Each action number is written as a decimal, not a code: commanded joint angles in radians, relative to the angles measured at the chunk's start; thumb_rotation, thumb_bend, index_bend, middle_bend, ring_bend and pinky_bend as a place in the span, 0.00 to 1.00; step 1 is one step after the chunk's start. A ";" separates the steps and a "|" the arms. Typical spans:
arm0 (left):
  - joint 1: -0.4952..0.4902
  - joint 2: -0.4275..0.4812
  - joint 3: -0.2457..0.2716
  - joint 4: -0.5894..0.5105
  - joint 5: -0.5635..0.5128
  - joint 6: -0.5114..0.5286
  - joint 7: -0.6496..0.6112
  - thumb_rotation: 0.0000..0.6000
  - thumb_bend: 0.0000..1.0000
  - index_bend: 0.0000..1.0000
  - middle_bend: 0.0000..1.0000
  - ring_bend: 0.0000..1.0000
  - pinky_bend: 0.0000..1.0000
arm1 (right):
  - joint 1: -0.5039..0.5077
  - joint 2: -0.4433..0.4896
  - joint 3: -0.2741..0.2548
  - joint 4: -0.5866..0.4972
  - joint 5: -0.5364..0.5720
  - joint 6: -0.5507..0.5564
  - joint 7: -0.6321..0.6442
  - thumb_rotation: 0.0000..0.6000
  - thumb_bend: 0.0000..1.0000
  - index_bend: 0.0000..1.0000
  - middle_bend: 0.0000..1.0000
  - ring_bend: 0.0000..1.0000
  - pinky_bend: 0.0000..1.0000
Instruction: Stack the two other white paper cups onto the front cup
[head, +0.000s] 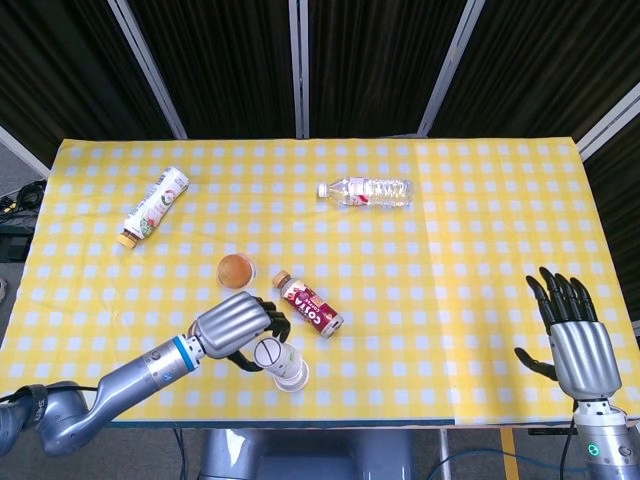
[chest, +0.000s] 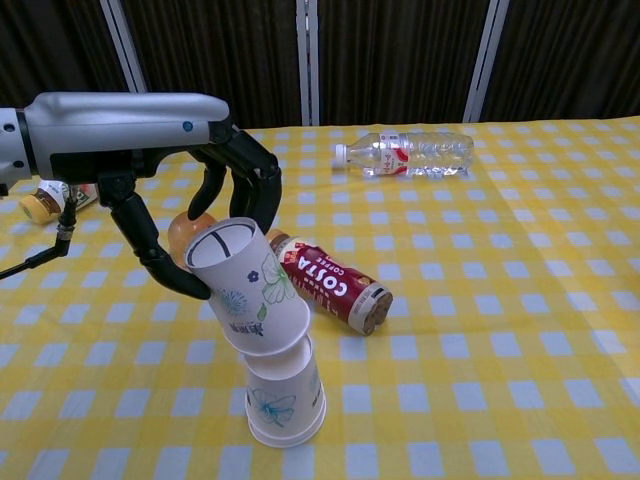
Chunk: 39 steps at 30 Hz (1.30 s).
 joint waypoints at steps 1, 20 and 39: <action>-0.004 0.009 0.007 -0.009 0.010 0.000 0.006 1.00 0.07 0.52 0.48 0.43 0.56 | 0.000 -0.001 0.001 0.000 0.000 -0.001 -0.001 1.00 0.00 0.00 0.00 0.00 0.00; -0.011 -0.019 0.062 -0.009 0.103 0.014 0.185 1.00 0.00 0.13 0.09 0.13 0.33 | -0.006 0.001 0.007 -0.003 -0.004 -0.002 0.000 1.00 0.00 0.00 0.00 0.00 0.00; 0.015 -0.044 0.083 0.063 0.082 0.093 0.075 1.00 0.00 0.00 0.00 0.00 0.07 | -0.011 -0.003 0.009 -0.006 -0.007 -0.008 -0.017 1.00 0.00 0.00 0.00 0.00 0.00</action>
